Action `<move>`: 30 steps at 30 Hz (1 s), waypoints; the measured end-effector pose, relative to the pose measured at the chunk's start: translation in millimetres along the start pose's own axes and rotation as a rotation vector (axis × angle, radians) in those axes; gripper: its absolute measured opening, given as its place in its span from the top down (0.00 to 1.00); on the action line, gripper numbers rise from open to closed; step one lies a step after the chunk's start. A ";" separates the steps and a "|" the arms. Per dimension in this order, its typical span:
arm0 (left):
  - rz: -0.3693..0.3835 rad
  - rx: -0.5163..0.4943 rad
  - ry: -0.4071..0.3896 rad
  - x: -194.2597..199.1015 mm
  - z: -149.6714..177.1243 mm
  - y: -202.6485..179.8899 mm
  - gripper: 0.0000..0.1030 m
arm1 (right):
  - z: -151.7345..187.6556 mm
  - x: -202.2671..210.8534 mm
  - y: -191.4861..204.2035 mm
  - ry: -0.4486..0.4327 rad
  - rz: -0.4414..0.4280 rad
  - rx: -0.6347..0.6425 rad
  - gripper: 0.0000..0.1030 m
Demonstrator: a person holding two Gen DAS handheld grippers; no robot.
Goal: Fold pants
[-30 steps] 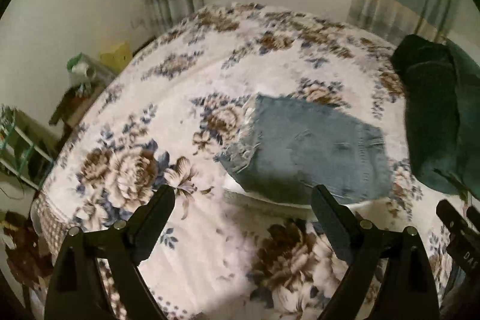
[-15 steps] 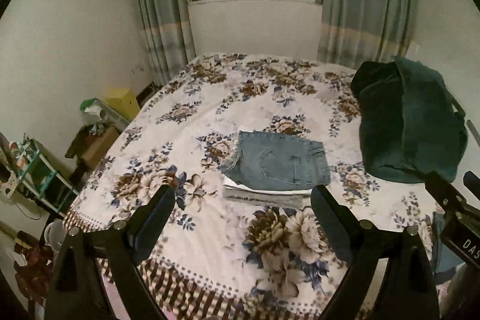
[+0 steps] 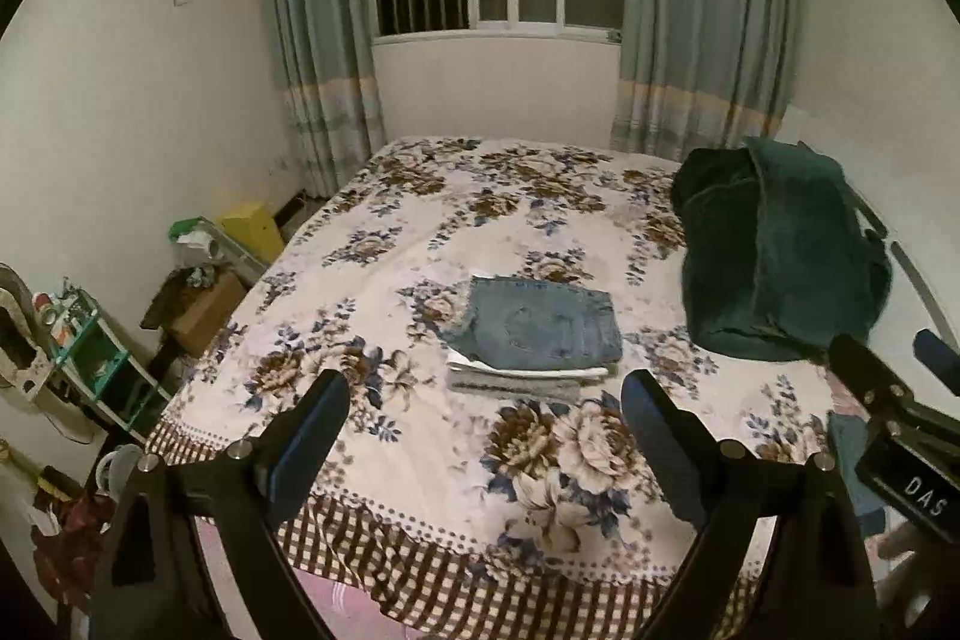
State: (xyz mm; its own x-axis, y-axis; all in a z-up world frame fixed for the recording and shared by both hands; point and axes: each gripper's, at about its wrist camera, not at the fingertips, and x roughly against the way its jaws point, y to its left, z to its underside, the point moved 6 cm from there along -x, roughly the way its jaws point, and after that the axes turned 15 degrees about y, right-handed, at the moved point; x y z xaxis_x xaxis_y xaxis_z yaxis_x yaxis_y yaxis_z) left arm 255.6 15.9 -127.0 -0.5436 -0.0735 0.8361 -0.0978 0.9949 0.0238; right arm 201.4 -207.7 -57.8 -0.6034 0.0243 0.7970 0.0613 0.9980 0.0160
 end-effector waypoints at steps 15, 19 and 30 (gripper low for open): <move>0.027 -0.051 -0.003 11.3 10.1 3.7 0.02 | 6.2 14.6 3.8 0.006 0.027 -0.012 0.00; 0.023 -0.047 -0.004 12.1 9.6 6.9 0.02 | 8.1 15.3 7.1 0.015 0.022 -0.015 0.00; -0.003 -0.048 -0.011 17.2 13.4 12.6 0.02 | 13.3 10.3 20.6 0.036 0.005 0.004 0.00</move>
State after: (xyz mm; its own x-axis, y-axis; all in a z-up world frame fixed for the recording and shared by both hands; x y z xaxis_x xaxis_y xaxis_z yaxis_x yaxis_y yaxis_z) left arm 233.9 26.3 -119.7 -0.5522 -0.0765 0.8302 -0.0597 0.9969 0.0522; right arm 185.9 -186.0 -57.2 -0.5740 0.0276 0.8184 0.0616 0.9981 0.0095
